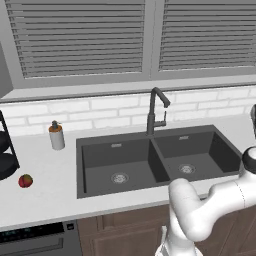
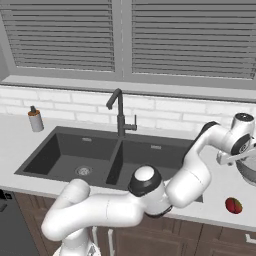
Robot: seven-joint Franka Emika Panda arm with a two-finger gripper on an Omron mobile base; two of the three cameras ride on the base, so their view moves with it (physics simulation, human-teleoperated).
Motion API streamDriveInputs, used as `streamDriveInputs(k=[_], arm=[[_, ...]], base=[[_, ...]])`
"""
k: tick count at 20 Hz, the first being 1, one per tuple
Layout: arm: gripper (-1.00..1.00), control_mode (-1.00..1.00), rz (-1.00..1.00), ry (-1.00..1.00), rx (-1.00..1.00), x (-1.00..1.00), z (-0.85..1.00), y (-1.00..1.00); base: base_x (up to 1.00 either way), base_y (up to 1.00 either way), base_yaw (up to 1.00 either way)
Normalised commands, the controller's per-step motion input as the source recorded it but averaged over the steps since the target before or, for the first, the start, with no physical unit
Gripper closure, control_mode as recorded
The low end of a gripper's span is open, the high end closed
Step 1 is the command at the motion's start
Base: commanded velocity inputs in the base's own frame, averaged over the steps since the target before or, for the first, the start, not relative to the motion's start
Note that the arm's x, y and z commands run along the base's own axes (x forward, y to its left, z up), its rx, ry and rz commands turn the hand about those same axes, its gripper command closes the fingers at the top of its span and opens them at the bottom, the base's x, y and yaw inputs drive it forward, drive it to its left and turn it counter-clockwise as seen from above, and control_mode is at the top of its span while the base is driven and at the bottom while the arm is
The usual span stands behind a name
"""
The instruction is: Put the colander in the sink, put the mango, mango in the colander, and turn on the sink faucet and pour water over the colander.
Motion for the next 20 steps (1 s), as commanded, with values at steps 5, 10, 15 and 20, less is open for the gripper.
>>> streamDriveInputs(k=[5, 10, 15, 20], arm=[[1.0, -1.0, 0.0, 0.0, 0.03, -0.41, 0.0, 0.39], [1.0, -1.0, 0.02, 0.0, 0.0, -0.54, -0.01, 0.9], [1.0, -1.0, 0.09, -0.07, -0.08, -0.62, -0.09, 1.0], [1.0, -1.0, 0.09, -0.22, -0.15, -0.75, -0.05, 1.0]], base=[[0.0, 0.0, 0.0], [0.0, 0.0, 0.0], [0.0, 0.0, 0.0], [0.0, 0.0, 0.0]])
